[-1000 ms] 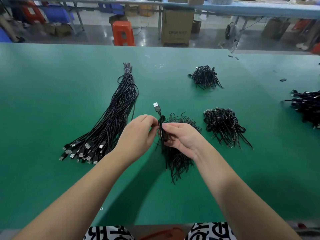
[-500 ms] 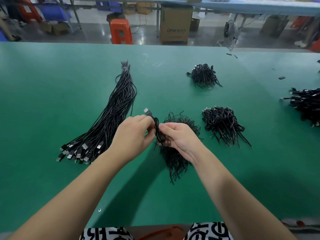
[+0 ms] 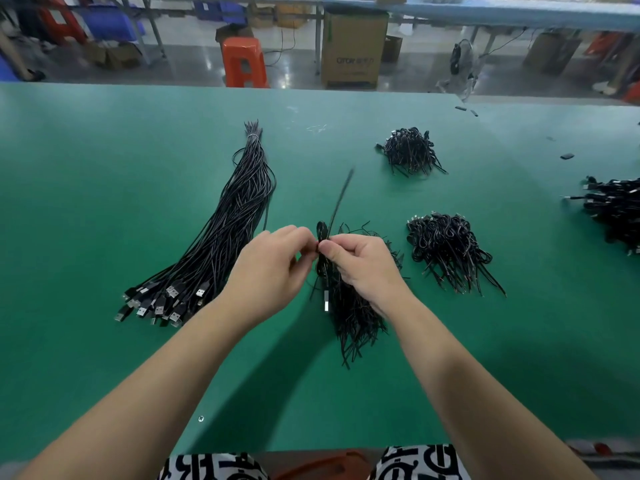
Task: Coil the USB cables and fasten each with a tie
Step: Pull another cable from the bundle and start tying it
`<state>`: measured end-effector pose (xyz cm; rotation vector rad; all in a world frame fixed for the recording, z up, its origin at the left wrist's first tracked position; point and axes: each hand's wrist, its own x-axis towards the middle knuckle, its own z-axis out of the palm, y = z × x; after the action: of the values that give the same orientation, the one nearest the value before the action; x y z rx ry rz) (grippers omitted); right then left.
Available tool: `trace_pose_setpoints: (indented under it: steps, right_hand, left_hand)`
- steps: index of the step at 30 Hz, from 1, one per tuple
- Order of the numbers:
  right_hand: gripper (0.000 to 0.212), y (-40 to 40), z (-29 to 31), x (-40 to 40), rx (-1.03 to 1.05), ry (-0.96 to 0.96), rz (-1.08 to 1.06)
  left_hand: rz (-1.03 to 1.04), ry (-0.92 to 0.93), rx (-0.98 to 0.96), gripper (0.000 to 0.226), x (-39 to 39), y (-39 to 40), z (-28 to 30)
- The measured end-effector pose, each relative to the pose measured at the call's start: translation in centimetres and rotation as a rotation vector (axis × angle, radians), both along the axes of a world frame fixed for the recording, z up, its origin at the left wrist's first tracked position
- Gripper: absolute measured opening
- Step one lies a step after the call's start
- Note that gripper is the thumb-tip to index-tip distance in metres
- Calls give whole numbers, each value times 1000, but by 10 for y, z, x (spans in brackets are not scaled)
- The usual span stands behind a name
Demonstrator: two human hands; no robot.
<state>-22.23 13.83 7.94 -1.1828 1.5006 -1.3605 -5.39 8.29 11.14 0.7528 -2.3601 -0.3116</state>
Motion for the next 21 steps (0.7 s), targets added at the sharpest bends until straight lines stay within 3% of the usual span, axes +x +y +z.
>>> trace_pose_setpoints:
  steps: [3,6,8,11,16,18,21]
  right_hand:
    - [12,1,1,3,32,-151,-3]
    - [9,5,0,8,1,-275,-27]
    - [1,6,0,12,-14,-334,-29]
    - [15,7,4,14,-56,-365,34]
    - [19,8,4,6,-43,-87,65]
    - [11,7,4,5,-30,-22,30]
    - [14,6,6,9,-7,-61,29]
  left_hand:
    - [-9,-116,-386,10,1,-1,0]
    - [-53,-136,-419,7,1,-1,0]
    - [-74,-96,-303,7,2,1,-1]
    - [-36,39,75,5,4,2,1]
    - [74,321,721,16,3,-5,0]
    - [57,289,713,15,4,-5,1]
    - [43,202,432,13,6,-1,3]
